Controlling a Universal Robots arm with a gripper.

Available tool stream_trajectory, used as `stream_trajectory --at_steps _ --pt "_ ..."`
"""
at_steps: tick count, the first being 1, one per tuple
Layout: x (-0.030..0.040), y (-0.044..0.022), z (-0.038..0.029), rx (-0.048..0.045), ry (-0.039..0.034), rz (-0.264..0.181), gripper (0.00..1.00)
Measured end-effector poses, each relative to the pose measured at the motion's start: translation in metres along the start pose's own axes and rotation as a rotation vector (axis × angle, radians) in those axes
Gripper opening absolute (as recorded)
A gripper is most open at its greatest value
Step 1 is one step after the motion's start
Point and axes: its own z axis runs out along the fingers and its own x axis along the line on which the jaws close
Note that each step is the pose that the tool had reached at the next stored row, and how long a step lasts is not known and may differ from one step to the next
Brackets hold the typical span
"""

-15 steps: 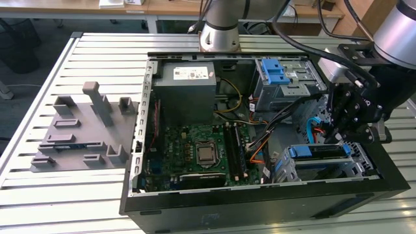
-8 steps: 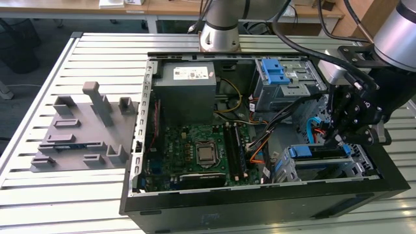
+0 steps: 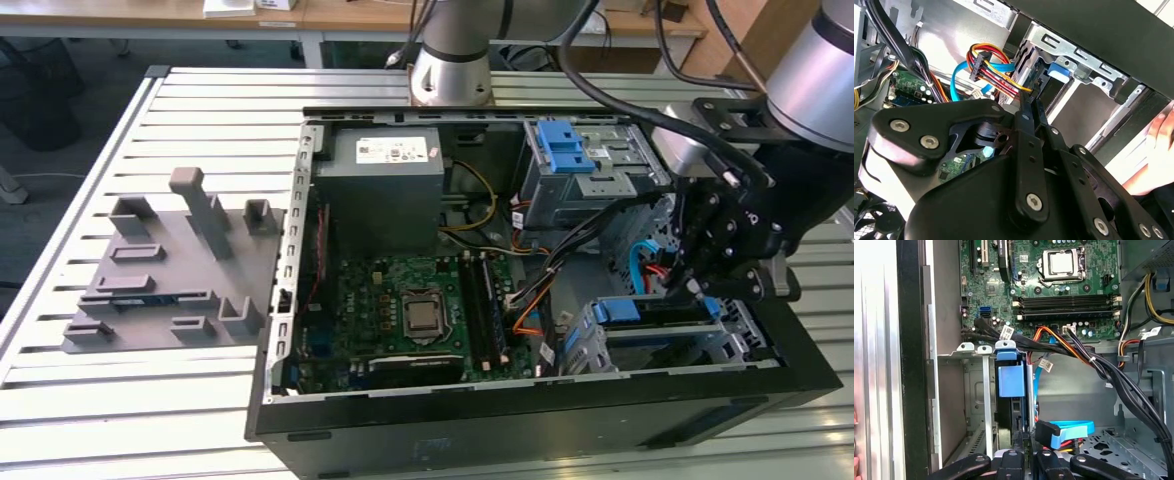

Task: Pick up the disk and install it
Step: 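Insert the first disk wire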

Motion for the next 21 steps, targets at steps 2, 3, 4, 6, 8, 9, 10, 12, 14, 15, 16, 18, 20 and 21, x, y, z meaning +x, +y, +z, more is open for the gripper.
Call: stream_trajectory --at_steps 2,3,4,6,8,9,10,12,14,15,16,18,20,21 --pt "0.0002 0.0000 0.0008 -0.0001 0.0000 0.002 0.16" --pt "0.0002 -0.0002 0.0011 0.0000 0.0002 0.002 0.16" --pt "0.0002 -0.0005 0.0014 -0.0001 0.0001 0.002 0.16" --pt "0.0002 -0.0015 0.0016 -0.0001 0.0001 0.002 0.16" --pt "0.0003 -0.0018 0.0018 -0.0001 -0.0001 0.002 0.16" --pt "0.0004 -0.0018 0.0019 -0.0001 -0.0001 0.002 0.16" --pt "0.0005 -0.0018 0.0021 -0.0001 0.0000 0.002 0.16" --pt "0.0008 -0.0019 0.0024 -0.0001 0.0001 0.002 0.16" --pt "0.0010 -0.0019 0.0028 -0.0001 0.0003 0.002 0.16" --pt "0.0010 -0.0019 0.0032 -0.0001 0.0003 0.002 0.16" --pt "0.0011 -0.0019 0.0034 -0.0001 0.0005 0.002 0.16" --pt "0.0012 -0.0020 0.0039 0.0000 0.0006 0.002 0.16" --pt "0.0013 -0.0020 0.0043 -0.0001 0.0003 0.002 0.16" --pt "0.0014 -0.0020 0.0044 0.0000 0.0002 0.002 0.16"
